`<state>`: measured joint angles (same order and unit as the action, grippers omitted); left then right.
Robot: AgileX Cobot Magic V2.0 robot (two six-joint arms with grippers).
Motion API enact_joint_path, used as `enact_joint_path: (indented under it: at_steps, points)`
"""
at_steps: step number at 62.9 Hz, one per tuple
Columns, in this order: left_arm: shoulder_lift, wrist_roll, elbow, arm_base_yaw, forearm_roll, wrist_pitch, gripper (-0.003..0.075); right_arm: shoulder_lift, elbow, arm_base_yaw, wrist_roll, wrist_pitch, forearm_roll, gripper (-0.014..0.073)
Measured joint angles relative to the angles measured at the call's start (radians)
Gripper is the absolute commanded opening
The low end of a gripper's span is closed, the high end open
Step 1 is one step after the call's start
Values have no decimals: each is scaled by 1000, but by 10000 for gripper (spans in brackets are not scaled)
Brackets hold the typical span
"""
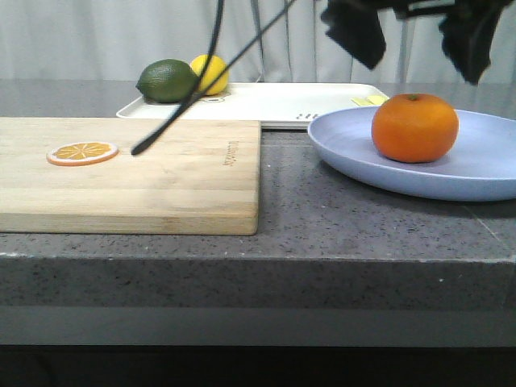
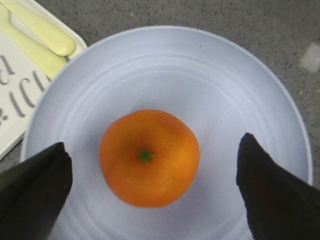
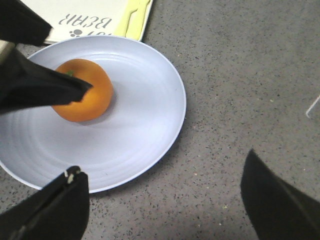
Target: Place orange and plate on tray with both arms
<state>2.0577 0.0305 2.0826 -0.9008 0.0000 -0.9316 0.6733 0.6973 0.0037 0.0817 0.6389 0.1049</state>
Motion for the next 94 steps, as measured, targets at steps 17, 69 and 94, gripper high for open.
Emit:
enact_joint_path:
  at_steps: [17,69,94]
  points:
    - [-287,-8,-217,67,0,-21,575,0,0,0,0,0,0,623]
    - [-1166,-22,-1113,315,6,77,564,38,-35,0,0,143,31,623]
    - [-1226,-22,-1147,315,6,76,564,407,204,-110,-9,285,47,623]
